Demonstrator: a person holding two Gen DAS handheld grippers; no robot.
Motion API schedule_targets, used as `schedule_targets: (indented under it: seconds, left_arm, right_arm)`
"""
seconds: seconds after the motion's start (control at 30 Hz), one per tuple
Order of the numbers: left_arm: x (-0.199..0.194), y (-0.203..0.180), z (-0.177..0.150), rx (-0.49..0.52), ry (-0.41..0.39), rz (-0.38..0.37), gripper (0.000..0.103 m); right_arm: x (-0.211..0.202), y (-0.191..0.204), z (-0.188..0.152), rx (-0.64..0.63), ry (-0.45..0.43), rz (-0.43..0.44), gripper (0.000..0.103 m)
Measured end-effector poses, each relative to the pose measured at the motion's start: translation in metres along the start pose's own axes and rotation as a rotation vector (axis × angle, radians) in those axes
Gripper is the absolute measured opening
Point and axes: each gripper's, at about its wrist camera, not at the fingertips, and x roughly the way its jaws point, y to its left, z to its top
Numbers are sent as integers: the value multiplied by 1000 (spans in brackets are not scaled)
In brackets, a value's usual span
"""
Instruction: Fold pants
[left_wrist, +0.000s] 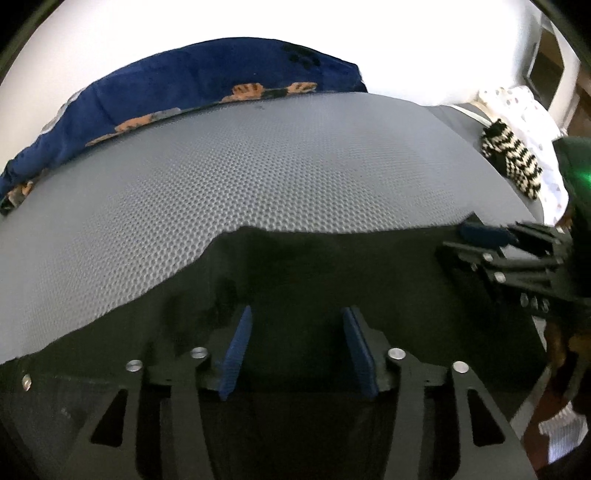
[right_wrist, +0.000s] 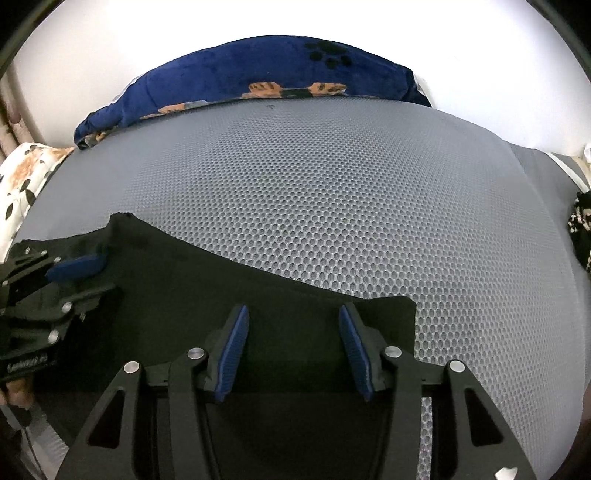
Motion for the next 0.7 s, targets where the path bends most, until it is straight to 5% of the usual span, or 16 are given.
schedule_targets:
  seconds: [0.7]
  left_arm:
    - [-53, -13, -98, -43, 43, -27, 57]
  right_arm:
    - [-47, -5, -83, 15, 70, -5, 50]
